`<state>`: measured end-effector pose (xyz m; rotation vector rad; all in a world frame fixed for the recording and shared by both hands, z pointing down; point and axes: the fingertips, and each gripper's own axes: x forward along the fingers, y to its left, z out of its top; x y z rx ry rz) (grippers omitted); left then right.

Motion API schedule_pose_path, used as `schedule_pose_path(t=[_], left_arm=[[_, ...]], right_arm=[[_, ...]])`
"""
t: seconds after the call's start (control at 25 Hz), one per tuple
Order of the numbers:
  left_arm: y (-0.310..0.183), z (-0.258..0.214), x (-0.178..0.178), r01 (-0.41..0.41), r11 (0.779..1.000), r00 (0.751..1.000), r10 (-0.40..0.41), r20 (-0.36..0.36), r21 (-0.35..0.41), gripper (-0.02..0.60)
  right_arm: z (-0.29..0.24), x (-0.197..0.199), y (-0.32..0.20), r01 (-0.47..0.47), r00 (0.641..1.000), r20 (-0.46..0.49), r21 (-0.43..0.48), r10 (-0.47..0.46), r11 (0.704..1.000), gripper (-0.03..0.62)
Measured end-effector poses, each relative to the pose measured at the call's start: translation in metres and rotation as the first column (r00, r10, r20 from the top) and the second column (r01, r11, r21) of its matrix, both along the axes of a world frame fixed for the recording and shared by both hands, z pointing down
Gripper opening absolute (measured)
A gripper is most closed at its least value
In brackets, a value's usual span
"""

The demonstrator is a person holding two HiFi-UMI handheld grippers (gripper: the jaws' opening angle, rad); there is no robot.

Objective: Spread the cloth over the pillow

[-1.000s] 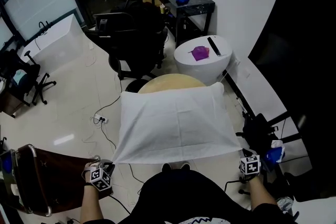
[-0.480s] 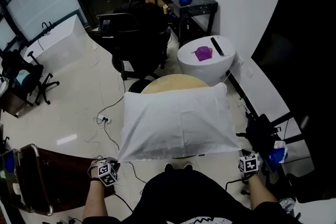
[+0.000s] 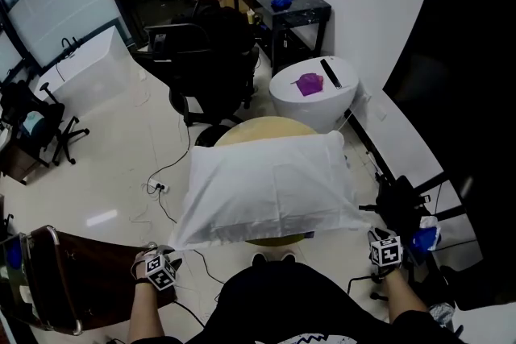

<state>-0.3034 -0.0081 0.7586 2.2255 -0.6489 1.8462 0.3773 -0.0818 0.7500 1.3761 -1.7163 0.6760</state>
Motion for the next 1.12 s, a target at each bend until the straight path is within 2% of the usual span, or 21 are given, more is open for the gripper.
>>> schedule_pose_path(t=[0.12,0.28,0.48,0.64,0.76,0.88,0.92,1.0,1.12], left_arm=[[0.001,-0.017,-0.013,0.026,0.999,0.999,-0.027,0.017,0.029,0.14],[-0.023,-0.061,-0.028,0.064,0.986,0.997,-0.068,0.021,0.156,0.14],[-0.083,-0.132,-0.002,0.102,0.928,0.994,-0.081,-0.074,0.357,0.14],[-0.129,-0.185,0.047,0.1,0.877,0.984,-0.017,-0.177,0.469,0.14],[-0.156,-0.213,0.087,0.105,0.849,0.964,0.041,-0.263,0.518,0.139],[-0.178,-0.224,0.125,0.125,0.842,0.939,0.071,-0.337,0.525,0.135],[-0.184,-0.226,0.137,0.127,0.843,0.932,0.08,-0.354,0.523,0.133],[-0.192,-0.227,0.16,0.13,0.848,0.915,0.096,-0.391,0.514,0.122],[-0.198,-0.224,0.191,0.131,0.863,0.898,0.106,-0.427,0.489,0.095]], right_arm=[[-0.018,0.007,-0.002,-0.013,1.0,0.004,0.042,0.013,0.999,0.109],[-0.058,0.004,-0.02,0.001,1.0,0.002,0.147,-0.001,0.989,0.109],[-0.114,-0.029,-0.065,0.041,0.998,0.04,0.3,-0.055,0.953,0.109],[-0.158,-0.078,-0.099,0.12,0.985,0.069,0.392,-0.159,0.912,0.109],[-0.18,-0.116,-0.121,0.165,0.972,0.083,0.432,-0.221,0.887,0.107],[-0.189,-0.154,-0.138,0.208,0.957,0.091,0.449,-0.276,0.869,0.092],[-0.192,-0.167,-0.142,0.224,0.95,0.095,0.454,-0.297,0.862,0.069],[-0.197,-0.192,-0.147,0.253,0.934,0.11,0.463,-0.339,0.849,0.008],[-0.204,-0.222,-0.15,0.281,0.911,0.141,0.475,-0.387,0.834,0.006]])
